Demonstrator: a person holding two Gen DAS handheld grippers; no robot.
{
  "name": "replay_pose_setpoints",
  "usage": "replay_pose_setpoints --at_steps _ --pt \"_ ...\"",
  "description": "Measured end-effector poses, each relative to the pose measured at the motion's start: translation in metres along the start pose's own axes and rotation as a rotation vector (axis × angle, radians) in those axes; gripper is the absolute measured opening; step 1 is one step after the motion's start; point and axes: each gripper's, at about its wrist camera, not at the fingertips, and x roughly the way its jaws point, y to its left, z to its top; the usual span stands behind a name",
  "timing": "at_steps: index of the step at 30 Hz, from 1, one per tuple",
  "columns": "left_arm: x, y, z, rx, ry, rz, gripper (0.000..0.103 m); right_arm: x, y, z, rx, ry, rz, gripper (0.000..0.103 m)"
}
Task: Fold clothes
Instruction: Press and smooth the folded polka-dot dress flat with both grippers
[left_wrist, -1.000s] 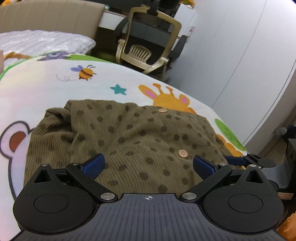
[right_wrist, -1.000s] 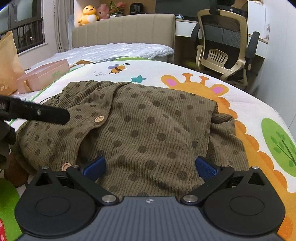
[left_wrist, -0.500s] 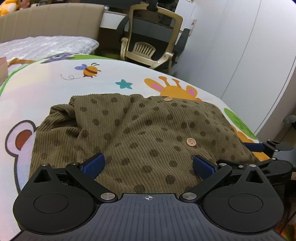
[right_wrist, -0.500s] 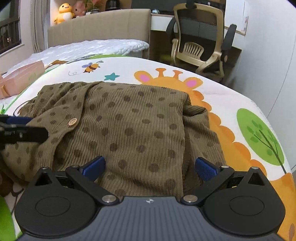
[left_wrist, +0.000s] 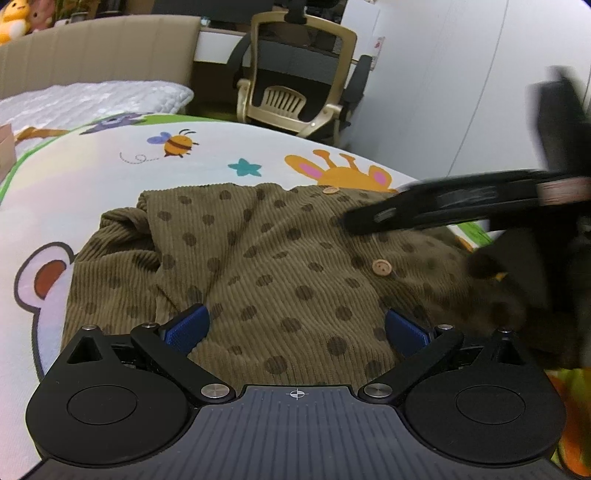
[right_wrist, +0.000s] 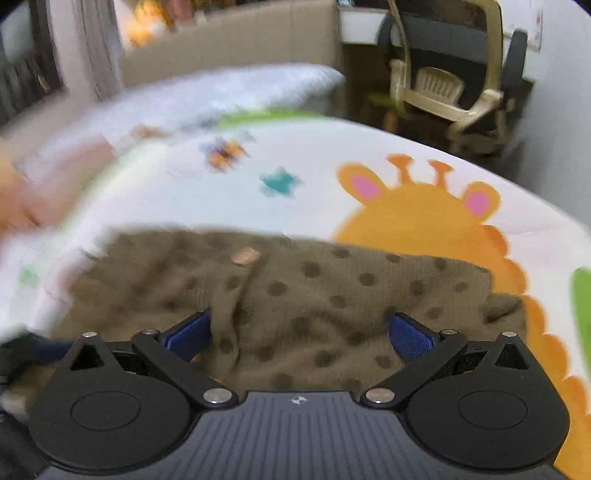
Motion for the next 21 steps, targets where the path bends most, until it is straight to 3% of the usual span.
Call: replay_pose_setpoints --at_steps 3,13,21 --pt "-0.001 0.0 -0.002 0.007 -0.004 -0.007 0.103 -0.001 0.008 -0.007 -0.024 -0.023 -0.032 0.103" --pt "-0.007 0.005 -0.004 0.033 0.005 -0.049 0.103 -0.001 0.002 -0.012 0.012 -0.05 -0.019 0.103" --pt "-0.041 0.042 0.008 -0.082 -0.028 -0.054 0.103 -0.005 -0.004 -0.022 -0.001 -0.097 0.02 0.103"
